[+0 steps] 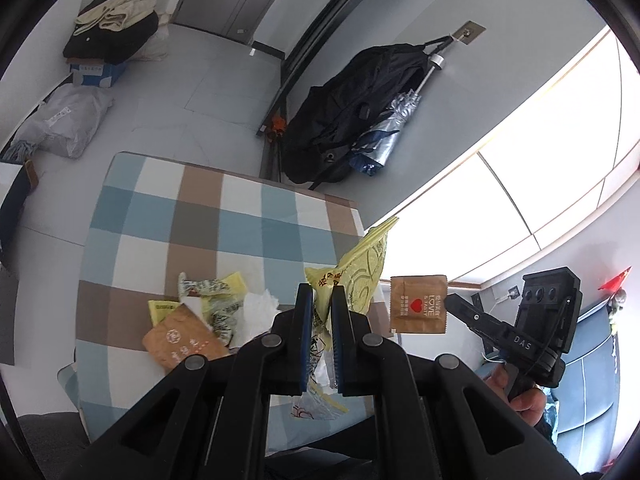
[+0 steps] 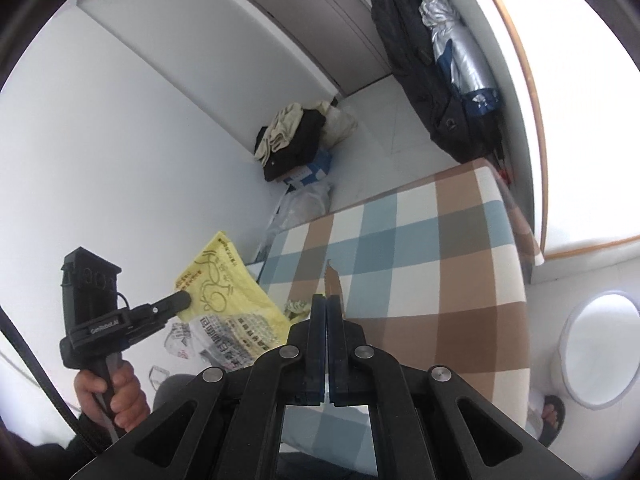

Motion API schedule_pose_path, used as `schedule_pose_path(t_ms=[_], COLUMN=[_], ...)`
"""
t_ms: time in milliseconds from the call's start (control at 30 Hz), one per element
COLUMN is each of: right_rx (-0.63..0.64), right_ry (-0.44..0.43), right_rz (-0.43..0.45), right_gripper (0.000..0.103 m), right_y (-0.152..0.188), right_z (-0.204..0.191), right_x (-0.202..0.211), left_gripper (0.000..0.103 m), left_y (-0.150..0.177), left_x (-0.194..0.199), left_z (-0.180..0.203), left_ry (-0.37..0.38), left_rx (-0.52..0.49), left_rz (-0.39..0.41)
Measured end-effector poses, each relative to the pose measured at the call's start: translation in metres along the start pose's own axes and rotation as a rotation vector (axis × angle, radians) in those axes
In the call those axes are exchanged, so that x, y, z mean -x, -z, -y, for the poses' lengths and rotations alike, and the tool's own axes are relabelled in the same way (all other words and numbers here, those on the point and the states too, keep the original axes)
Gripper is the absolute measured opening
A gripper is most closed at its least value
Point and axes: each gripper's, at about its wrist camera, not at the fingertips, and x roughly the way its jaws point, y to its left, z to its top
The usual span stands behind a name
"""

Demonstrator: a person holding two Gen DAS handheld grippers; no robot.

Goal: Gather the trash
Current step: 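Carry the yellow bag and brown packet with both tools toward the white bin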

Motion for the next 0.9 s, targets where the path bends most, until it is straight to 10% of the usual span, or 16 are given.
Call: schedule_pose_path(t_ms=[500,900], right_rx=[-0.147,-0.375], right_ry=[0.248,0.389], right_rz=[0.246,0.144], right_gripper=[0.000,0.000], right_y=[0.013,0.049], right_z=[0.093,0.233], right_x=[0.161,0.126], left_gripper=[0.005,0.005], left_y=[-0.008,0.031], left_x=[-0.131,-0.279], left_z=[0.149,0.191], left_ry=[0.135,0.046], left_rx=[-0.192,-0.255], left_rz=[-0.181,-0.410])
